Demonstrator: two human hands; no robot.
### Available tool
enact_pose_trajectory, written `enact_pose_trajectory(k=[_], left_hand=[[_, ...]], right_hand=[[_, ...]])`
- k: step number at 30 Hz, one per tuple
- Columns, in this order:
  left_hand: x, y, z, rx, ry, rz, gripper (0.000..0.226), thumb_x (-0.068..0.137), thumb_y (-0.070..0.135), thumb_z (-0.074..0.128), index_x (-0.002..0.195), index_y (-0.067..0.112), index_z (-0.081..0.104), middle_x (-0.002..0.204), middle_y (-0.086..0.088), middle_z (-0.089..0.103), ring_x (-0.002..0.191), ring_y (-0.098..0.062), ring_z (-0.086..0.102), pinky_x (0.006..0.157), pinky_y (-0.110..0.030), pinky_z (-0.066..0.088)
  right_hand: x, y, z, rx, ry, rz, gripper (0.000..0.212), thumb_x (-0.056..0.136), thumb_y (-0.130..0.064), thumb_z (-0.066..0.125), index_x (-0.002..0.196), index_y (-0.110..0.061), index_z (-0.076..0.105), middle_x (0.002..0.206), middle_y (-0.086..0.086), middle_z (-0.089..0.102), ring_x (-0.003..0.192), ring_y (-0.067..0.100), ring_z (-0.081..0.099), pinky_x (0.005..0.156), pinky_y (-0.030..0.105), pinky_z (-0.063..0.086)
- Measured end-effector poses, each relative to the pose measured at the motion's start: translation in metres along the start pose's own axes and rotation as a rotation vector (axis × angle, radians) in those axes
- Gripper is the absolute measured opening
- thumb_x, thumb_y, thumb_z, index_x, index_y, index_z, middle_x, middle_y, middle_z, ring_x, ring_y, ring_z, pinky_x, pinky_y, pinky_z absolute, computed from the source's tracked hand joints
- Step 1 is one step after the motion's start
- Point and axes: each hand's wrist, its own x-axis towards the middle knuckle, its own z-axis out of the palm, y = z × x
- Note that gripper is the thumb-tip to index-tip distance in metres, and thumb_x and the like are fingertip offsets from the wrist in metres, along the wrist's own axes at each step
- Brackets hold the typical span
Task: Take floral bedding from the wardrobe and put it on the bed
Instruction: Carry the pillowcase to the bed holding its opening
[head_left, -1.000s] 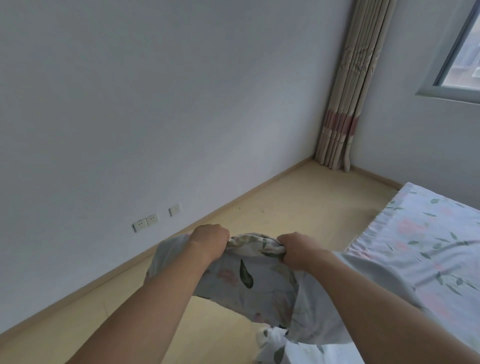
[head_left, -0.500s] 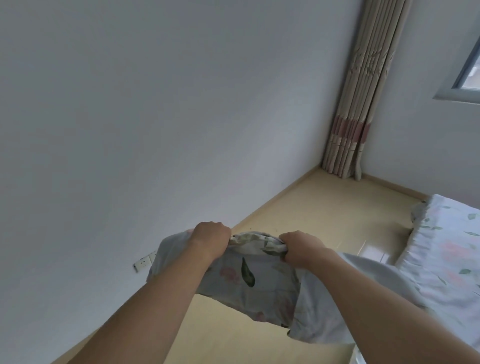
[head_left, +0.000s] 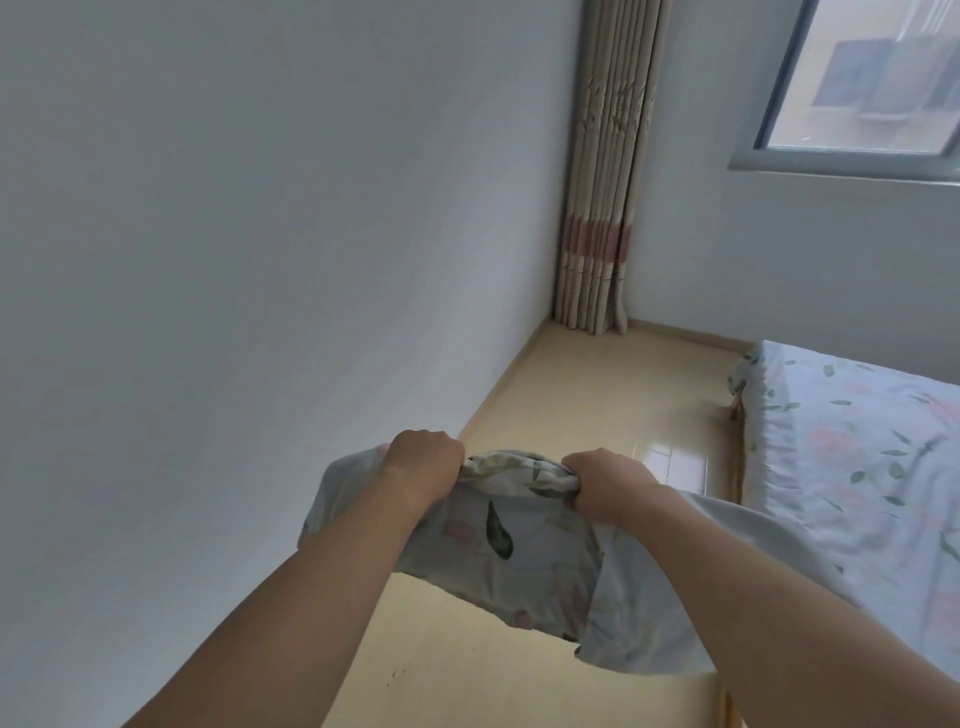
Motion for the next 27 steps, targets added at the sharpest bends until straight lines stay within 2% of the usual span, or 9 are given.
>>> enact_pose_trajectory(k=[7,11,22,27], left_hand=[[0.134,-0.005,-0.004,-0.005,-0.004,0.109,0.029,0.088,0.006,0.042,0.099,0.017,0.066,0.105,-0.004,0.067,0.095,-0.027,0.064,0.073,-0.033,0.042],[0.215,-0.006,-0.017,-0.002,0.021,0.128,0.028,0.086,0.006,0.042,0.096,0.017,0.066,0.103,-0.006,0.067,0.094,-0.028,0.064,0.076,-0.035,0.045],[0.431,-0.021,-0.045,0.020,0.076,0.232,0.027,0.088,0.011,0.042,0.096,0.022,0.066,0.104,-0.005,0.067,0.094,-0.027,0.064,0.077,-0.034,0.046],[0.540,-0.032,-0.046,0.009,0.115,0.299,0.028,0.090,0.014,0.042,0.101,0.022,0.067,0.108,-0.006,0.068,0.098,-0.028,0.065,0.074,-0.032,0.043]], right_hand=[[0.085,0.050,-0.020,0.060,0.002,0.130,0.008,0.077,-0.018,0.054,0.080,-0.025,0.050,0.099,0.004,0.064,0.092,0.028,0.061,0.068,0.027,0.041],[0.144,0.091,-0.041,0.087,0.030,0.160,0.010,0.075,-0.015,0.053,0.077,-0.024,0.049,0.093,0.004,0.063,0.080,0.026,0.056,0.066,0.026,0.038],[0.308,0.186,-0.099,0.071,0.087,0.222,0.009,0.075,-0.017,0.054,0.077,-0.024,0.049,0.094,0.004,0.065,0.088,0.028,0.061,0.063,0.027,0.037],[0.395,0.223,-0.119,0.078,0.094,0.281,0.009,0.076,-0.017,0.053,0.083,-0.023,0.056,0.094,0.003,0.065,0.087,0.026,0.062,0.062,0.027,0.040]])
